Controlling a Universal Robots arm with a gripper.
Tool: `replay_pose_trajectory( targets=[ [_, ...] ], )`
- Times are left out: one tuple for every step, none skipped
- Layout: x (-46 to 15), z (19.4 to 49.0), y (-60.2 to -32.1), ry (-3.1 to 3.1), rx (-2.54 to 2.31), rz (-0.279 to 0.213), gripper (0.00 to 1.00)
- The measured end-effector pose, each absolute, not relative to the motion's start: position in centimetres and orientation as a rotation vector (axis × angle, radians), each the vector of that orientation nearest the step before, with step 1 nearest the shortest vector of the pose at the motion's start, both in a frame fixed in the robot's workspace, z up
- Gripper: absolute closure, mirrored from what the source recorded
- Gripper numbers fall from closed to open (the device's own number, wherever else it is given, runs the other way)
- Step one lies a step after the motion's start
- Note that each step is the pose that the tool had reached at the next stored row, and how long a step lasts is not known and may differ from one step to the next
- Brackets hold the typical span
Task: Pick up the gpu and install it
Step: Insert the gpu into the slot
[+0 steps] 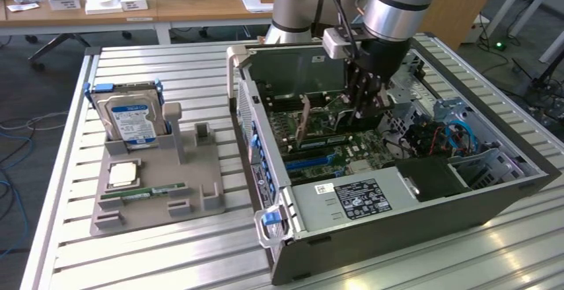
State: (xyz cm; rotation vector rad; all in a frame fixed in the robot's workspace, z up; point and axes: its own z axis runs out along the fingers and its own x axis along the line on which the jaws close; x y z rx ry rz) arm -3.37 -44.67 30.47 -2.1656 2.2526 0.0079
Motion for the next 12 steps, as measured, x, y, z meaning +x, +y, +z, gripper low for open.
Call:
replay_pose_trajectory(
  targets=[
    [-3.42,30.45,-44.67,2.253,-2.166,0.008,0.74],
    [-3.47,30.4,-44.68,2.252,-2.166,0.008,0.74],
    [-3.53,30.34,-44.68,2.252,-2.166,0.008,0.74],
    [-3.57,30.28,-44.68,2.252,-2.166,0.008,0.74],
    [-3.62,30.21,-44.68,2.252,-2.166,0.008,0.74],
    [-3.66,30.15,-44.69,2.252,-2.166,0.008,0.74],
    [-3.7,30.1,-44.69,2.253,-2.166,0.008,0.74],
    [-3.73,30.06,-44.7,2.253,-2.166,0.008,0.74],
    [-3.73,30.06,-44.7,2.253,-2.166,0.008,0.74],
    [-3.73,30.06,-44.7,2.253,-2.166,0.008,0.74],
    [-3.73,30.05,-44.7,2.253,-2.166,0.008,0.74],
    [-3.73,30.04,-44.69,2.252,-2.166,0.008,0.74]
  ],
)
